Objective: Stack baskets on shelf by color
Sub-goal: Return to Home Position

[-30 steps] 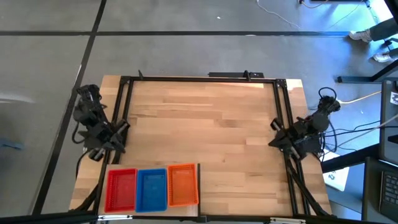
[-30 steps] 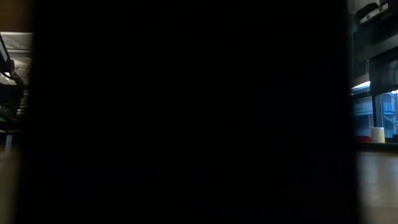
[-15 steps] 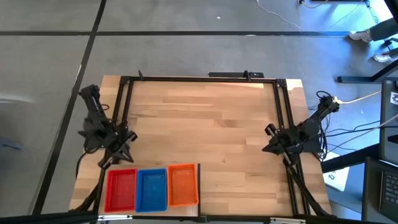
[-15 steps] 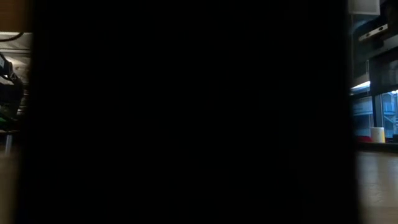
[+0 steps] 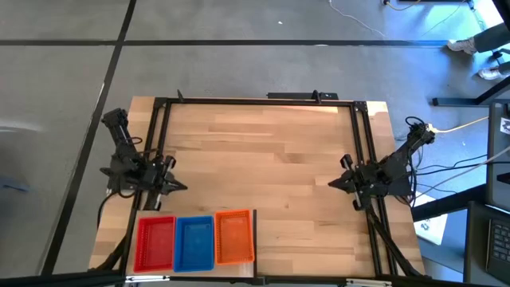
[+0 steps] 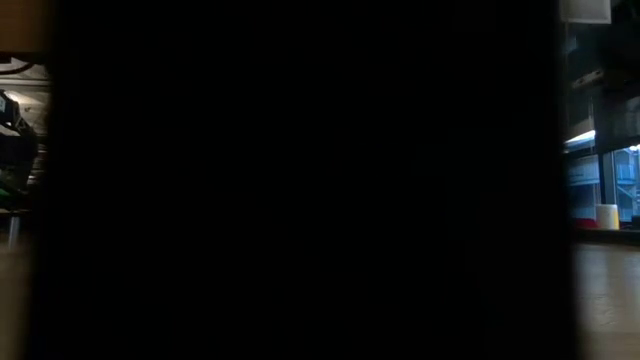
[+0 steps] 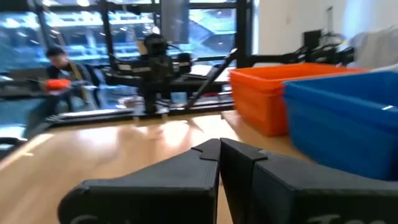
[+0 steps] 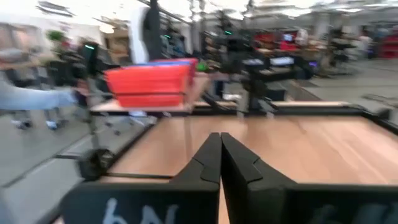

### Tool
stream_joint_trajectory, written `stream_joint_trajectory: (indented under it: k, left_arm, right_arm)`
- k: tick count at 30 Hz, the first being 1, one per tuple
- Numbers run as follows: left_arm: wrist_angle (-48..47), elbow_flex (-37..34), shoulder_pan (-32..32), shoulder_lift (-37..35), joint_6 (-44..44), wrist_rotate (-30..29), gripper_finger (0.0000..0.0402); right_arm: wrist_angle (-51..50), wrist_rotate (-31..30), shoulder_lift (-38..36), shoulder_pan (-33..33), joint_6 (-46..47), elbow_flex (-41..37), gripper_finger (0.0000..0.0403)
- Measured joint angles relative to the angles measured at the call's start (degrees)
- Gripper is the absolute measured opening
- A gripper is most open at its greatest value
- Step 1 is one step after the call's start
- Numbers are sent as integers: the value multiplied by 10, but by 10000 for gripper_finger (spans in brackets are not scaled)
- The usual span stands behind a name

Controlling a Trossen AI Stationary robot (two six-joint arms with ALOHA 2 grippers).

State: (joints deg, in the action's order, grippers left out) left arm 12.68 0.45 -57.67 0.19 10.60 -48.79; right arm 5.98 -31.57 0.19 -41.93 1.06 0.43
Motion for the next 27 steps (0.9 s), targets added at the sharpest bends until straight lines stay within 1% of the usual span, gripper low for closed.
stream_joint_trajectory:
  k: [4, 8, 10, 17, 20, 27]
  left_arm:
    - [0, 0, 0, 0, 39, -51, 6]
    - [-2, 0, 0, 0, 41, -110, 7]
    - [-4, 0, 0, 0, 42, -123, 7]
    - [-4, 0, 0, 0, 50, -123, 2]
    - [-4, 0, 0, 0, 53, -123, 1]
    - [-9, 0, 0, 0, 65, -121, 13]
  right_arm:
    - [-15, -63, 1, 0, -2, 0, 0]
    - [-15, -113, 1, 0, -25, 0, 0]
    - [-17, -129, 1, 0, -32, 0, 0]
    - [-18, -130, 1, 0, -61, 0, 0]
    - [-17, -130, 1, 0, -57, 0, 0]
    - [-17, -129, 1, 0, -59, 0, 0]
